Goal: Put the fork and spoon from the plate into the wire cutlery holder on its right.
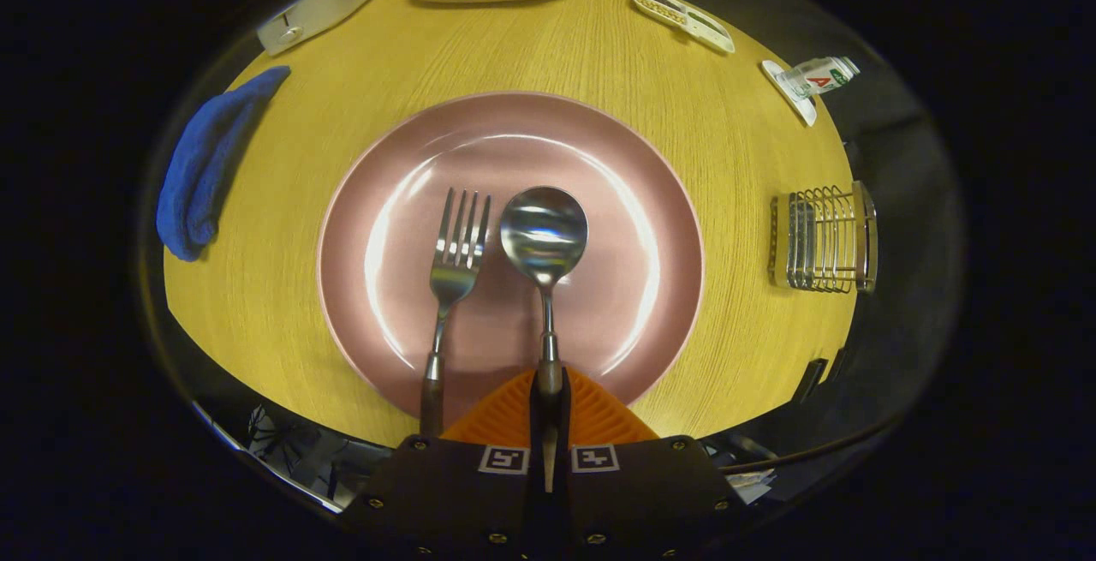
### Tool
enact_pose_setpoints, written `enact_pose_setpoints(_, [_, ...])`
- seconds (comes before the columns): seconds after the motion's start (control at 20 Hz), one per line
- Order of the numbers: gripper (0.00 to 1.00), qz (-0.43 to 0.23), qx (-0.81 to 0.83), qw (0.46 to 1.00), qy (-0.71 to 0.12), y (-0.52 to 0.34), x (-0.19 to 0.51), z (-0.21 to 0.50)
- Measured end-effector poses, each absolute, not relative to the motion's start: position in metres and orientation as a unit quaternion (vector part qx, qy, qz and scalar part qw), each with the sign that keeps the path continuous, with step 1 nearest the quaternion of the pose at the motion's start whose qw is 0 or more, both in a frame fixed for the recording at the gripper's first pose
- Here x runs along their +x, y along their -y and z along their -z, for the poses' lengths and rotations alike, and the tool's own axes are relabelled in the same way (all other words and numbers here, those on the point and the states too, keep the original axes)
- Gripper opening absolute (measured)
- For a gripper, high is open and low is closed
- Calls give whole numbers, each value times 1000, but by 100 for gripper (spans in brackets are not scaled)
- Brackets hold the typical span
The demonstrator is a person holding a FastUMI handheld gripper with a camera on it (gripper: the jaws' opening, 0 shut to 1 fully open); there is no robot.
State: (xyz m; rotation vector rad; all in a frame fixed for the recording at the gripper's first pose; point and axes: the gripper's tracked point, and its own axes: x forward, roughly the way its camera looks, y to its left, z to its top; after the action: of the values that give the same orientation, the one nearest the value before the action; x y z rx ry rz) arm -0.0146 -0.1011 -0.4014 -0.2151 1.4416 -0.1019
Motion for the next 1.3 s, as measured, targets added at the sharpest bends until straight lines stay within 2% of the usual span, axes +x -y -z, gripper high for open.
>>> enact_pose_setpoints(0.65, [4,150,-65,769,-618,172,1,327])
enact_pose_setpoints(0.9, [4,200,-41,763,-613,222,-5,309])
enact_pose_setpoints(1.3, [4,244,-12,747,-619,281,-7,298])
